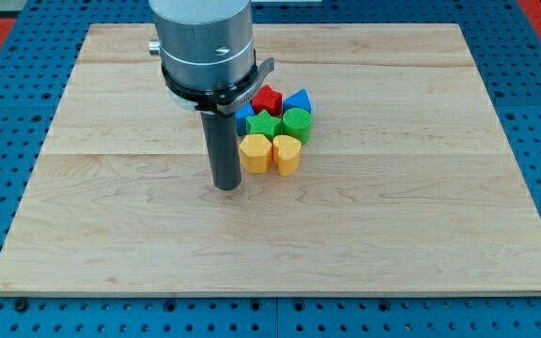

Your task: Move your arm into the group of blocks

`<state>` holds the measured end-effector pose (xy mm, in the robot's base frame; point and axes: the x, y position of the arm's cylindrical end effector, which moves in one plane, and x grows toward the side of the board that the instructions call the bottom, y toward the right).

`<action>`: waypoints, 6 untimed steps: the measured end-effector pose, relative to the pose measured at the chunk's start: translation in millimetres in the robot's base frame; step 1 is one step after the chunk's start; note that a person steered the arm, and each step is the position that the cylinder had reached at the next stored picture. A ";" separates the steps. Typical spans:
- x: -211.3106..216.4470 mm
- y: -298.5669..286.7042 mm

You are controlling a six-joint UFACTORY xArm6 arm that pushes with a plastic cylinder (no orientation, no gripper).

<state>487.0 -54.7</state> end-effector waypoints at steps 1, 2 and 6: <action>0.0 -0.3; -1.6 -10.6; -76.2 11.7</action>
